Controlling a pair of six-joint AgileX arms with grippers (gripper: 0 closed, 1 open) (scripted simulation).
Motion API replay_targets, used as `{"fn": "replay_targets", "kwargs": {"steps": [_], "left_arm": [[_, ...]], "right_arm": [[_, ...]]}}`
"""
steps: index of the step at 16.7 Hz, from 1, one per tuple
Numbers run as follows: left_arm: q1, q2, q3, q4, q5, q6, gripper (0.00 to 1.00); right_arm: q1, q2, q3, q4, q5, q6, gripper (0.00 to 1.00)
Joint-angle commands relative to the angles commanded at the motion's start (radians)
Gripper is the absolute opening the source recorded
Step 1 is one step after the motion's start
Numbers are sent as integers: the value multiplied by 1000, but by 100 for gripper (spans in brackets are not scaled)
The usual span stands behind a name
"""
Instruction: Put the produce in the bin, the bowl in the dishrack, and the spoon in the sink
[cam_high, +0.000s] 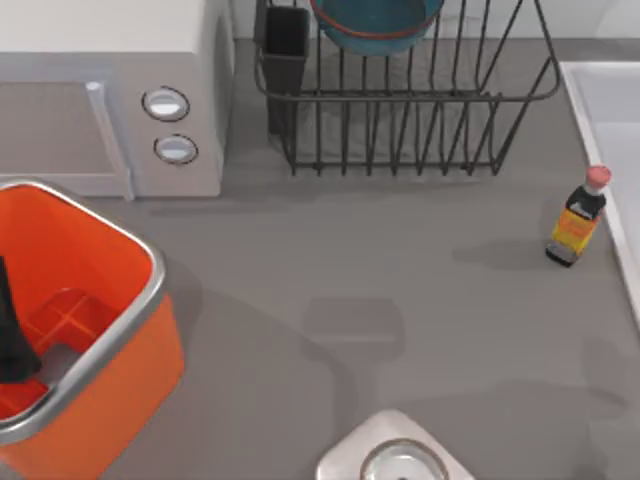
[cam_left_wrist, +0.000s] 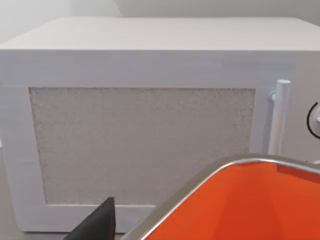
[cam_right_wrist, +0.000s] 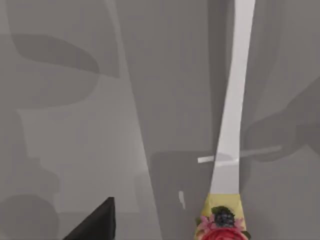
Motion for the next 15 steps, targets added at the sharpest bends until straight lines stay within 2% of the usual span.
{"fn": "replay_targets", "kwargs": {"steps": [5,8,14,15], "left_arm": [[0,0,0,0,0,0,100],[0,0,0,0,0,0,100],[0,0,0,0,0,0,100],[0,0,0,0,0,0,100]], "right_arm": [[-3,104,-183,279,0,-1,100],[5,189,-207,394,1,8,100],[5,204,-190,425,0,6,100],[5,204,-190,425,0,6,92]]}}
